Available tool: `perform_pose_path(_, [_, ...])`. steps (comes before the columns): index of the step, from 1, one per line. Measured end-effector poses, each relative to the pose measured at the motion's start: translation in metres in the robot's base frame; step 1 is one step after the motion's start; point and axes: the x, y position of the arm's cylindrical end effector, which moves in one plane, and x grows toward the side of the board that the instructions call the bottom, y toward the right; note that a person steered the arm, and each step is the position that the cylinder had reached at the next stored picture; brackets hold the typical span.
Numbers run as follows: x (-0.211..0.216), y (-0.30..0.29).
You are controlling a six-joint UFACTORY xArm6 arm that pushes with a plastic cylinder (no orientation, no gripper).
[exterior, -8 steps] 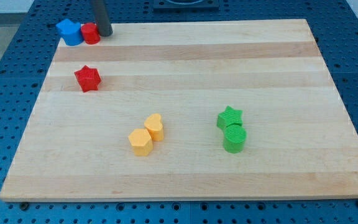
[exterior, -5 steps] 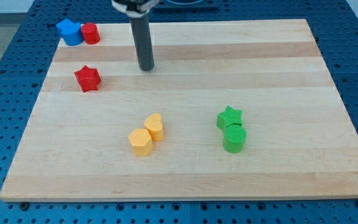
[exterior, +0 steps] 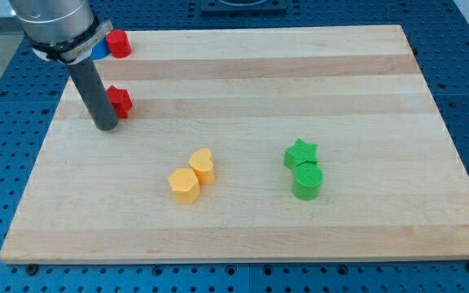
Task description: Move the red star to the right side of the red circle
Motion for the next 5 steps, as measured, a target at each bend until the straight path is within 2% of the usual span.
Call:
perform_pose_path(2, [-0.036,0.0])
perform_pose_path(5, [-0.119,0.0])
